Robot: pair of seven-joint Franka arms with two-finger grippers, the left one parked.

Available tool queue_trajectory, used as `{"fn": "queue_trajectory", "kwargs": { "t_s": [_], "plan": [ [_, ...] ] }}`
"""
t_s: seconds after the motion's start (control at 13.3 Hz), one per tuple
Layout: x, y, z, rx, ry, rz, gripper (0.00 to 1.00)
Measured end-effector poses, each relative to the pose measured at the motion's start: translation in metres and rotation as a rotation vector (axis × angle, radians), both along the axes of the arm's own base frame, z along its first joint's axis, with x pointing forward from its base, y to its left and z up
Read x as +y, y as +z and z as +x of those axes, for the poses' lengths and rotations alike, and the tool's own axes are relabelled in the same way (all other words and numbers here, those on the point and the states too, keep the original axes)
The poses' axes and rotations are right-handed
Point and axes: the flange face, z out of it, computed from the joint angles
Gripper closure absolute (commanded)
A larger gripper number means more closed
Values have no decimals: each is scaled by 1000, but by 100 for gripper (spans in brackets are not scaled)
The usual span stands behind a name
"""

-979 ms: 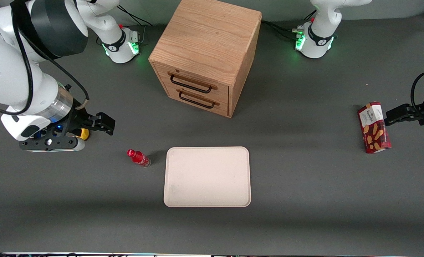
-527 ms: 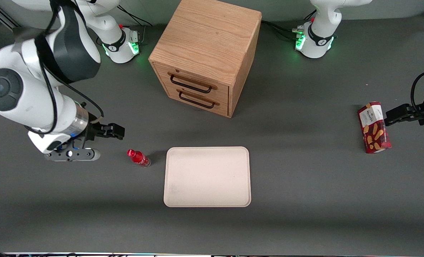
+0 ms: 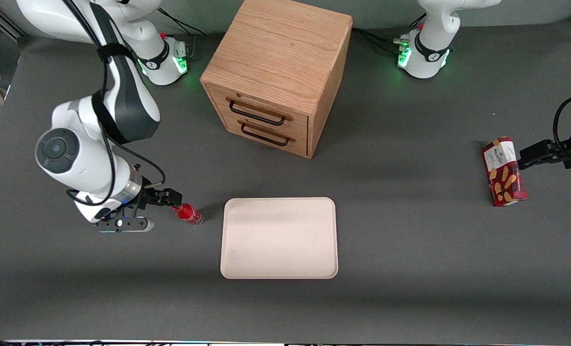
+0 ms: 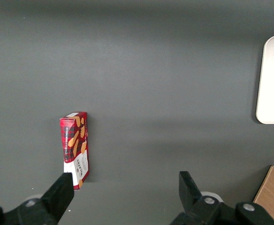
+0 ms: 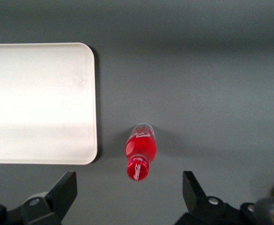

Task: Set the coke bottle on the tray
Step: 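Move the open right gripper toward the red Coca-Cola bottle, then close the right gripper around the red Coca-Cola bottle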

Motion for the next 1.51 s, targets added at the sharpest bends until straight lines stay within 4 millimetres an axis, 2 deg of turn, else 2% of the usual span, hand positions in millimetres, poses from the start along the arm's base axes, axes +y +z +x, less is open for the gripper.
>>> {"fn": "queue_trajectory", "kwargs": {
  "t_s": [0.38, 0.6, 0.75, 0.83, 0.9, 0.98, 1.13, 1.21, 1.51],
  "plan": [
    [-8, -59, -13, -44, -10, 4, 0],
    [-10, -78, -20, -50, -11, 4, 0],
    [-9, -83, -23, -44, -8, 3, 0],
    [-8, -83, -23, -44, -6, 3, 7],
    [-7, -83, -24, -44, -4, 4, 29],
    [-6, -83, -24, -44, -4, 4, 46],
    [-6, -83, -24, -44, -4, 4, 95],
    [-6, -83, -24, -44, -4, 4, 100],
    [-6, -82, -24, -42, -3, 3, 100]
  ]
}}
